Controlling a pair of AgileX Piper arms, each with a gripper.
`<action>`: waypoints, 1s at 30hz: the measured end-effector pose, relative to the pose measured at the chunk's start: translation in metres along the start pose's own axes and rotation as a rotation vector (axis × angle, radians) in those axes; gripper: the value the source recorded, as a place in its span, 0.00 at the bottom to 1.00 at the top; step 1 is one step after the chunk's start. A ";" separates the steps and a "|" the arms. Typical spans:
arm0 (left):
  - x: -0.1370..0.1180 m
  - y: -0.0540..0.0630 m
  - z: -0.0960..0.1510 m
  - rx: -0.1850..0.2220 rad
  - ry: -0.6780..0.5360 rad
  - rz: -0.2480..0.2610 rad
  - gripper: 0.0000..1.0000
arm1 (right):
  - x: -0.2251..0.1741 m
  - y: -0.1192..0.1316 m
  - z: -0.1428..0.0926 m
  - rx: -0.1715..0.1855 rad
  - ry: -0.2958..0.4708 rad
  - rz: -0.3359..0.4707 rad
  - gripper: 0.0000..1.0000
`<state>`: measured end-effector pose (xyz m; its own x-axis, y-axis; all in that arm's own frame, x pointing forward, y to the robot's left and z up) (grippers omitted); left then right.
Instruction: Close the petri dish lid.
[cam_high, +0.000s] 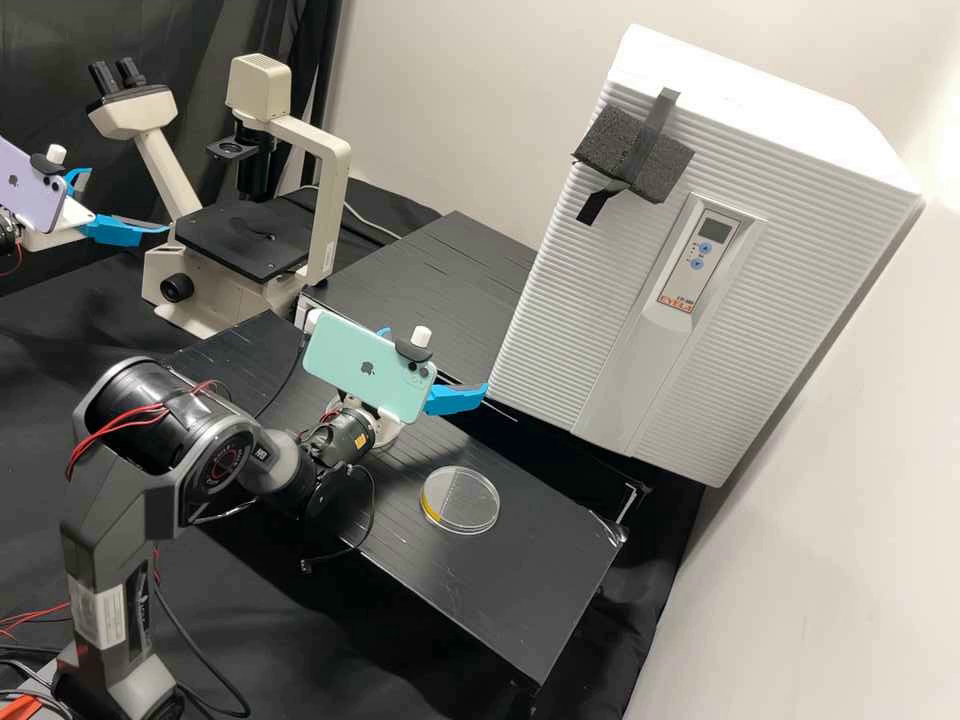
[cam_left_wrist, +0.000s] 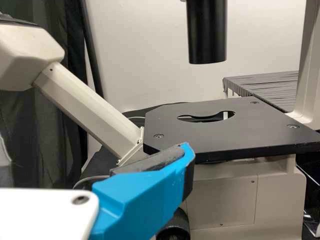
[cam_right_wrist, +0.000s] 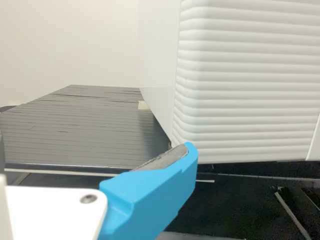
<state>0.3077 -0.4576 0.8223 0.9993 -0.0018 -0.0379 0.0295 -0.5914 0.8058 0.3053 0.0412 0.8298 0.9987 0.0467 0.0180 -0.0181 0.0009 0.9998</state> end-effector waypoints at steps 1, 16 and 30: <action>0.000 0.000 0.000 0.000 0.000 0.000 1.00 | 0.000 0.000 0.000 0.000 0.000 0.000 1.00; 0.000 0.000 0.000 0.000 0.000 0.000 1.00 | -0.028 0.013 0.006 -0.014 -0.014 0.045 1.00; 0.000 0.000 0.000 0.000 0.000 0.000 1.00 | -0.095 0.033 0.022 -0.053 -0.058 0.178 1.00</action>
<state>0.3077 -0.4576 0.8223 0.9993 -0.0018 -0.0379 0.0295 -0.5914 0.8058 0.2109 0.0148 0.8612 0.9806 -0.0064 0.1957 -0.1952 0.0502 0.9795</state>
